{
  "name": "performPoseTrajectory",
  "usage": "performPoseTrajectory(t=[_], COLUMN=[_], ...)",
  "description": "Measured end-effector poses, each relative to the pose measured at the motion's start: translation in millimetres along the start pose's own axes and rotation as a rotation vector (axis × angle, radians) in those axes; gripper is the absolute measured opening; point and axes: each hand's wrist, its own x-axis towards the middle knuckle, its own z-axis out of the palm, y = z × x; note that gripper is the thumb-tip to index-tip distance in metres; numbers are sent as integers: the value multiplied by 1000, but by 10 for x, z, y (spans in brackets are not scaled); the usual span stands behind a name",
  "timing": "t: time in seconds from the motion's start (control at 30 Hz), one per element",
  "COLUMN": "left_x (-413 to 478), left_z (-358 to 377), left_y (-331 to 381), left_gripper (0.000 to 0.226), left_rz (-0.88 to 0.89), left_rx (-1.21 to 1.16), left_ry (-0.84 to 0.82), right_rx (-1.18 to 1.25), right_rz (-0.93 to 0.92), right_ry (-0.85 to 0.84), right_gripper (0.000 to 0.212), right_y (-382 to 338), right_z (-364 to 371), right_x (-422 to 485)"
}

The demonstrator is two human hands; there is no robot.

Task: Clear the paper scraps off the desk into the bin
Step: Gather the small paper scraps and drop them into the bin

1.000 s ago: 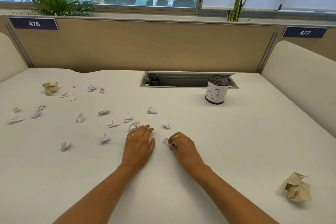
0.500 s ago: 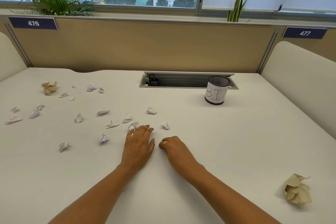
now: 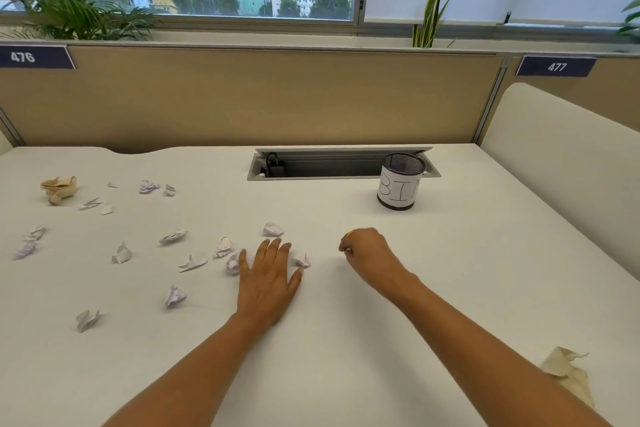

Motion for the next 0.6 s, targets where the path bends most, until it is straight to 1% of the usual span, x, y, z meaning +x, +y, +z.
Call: performPoseTrajectory(t=[0.13,0.23,0.3,0.4,0.5,0.6], left_x=[55,46,46,54,68,77], left_z=[-1,-43,-62,-54,-34,-19], left_y=[14,29,44,37,32,22], left_gripper=[50,50,48,47,46,47], left_rz=[23,52,42,32,22,12], left_rx=[42,84,90,92,80,83], left_ry=[19,49,48,34,26,28], right_rx=[23,72,137,246,207,196], right_rz=[88,149,182,241,324,280], right_ry=[209,324,389,437,387,403], right_gripper=[32,32,29,24,27,29], right_y=[243,399,489,593,657,690], right_z=[-354,-636,-782,-937,-981,-951], right_x=[313,561,690,843,958,1025])
